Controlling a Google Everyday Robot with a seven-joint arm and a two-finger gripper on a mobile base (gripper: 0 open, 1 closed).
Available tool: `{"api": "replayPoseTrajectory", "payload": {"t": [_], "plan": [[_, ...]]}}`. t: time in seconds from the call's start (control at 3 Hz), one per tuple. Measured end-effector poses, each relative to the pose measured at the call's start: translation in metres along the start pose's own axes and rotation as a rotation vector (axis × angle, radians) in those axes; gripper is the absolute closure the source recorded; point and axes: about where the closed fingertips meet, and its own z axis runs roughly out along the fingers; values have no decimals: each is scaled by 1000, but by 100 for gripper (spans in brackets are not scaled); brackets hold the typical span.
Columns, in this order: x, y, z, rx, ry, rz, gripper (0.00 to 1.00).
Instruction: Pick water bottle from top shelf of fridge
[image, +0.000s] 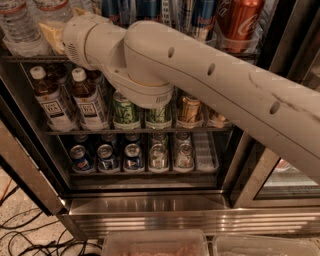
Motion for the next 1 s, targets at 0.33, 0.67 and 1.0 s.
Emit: {"api": "replayPoseTrajectory", "payload": {"t": [0.33,0.67,1.0], "plan": [[-20,6,-5,-1,-41,-29,100],[-36,19,-13,-19,-78,-59,100],[-38,35,-24,-49,-87,-59,100]]}}
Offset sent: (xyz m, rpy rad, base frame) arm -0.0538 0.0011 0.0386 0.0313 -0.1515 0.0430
